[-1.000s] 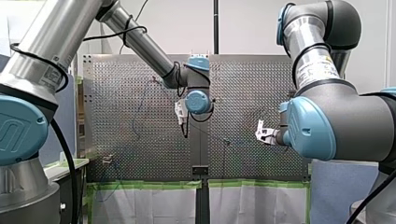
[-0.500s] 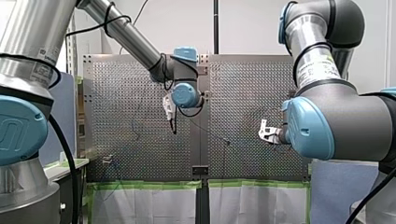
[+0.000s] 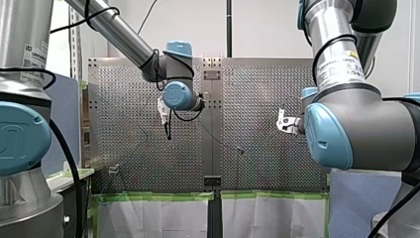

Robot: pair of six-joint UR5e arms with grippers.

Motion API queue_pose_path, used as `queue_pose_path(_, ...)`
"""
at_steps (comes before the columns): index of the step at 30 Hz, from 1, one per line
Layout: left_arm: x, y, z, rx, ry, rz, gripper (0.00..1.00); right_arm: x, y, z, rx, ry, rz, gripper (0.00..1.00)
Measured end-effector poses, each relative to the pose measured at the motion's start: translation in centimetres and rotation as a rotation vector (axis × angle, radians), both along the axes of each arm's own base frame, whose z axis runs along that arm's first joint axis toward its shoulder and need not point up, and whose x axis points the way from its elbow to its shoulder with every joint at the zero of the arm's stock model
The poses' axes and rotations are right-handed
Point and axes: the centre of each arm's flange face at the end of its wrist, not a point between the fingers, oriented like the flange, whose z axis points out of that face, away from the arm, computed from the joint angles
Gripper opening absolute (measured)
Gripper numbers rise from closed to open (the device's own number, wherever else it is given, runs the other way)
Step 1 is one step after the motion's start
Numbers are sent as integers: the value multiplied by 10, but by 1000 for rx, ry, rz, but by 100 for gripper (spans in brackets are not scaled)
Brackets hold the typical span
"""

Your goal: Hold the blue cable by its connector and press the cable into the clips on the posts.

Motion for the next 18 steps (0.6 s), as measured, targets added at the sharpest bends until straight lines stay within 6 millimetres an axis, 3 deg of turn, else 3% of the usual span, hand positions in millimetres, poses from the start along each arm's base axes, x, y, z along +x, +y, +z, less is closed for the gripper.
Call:
queue_pose_path(8,-18,22,-10,49,17,2,100,2,3,12,-5,19,4,0)
queue_pose_path(18,-25,27,-18,70,33,-1,100,3,3,13,-7,21,3,0)
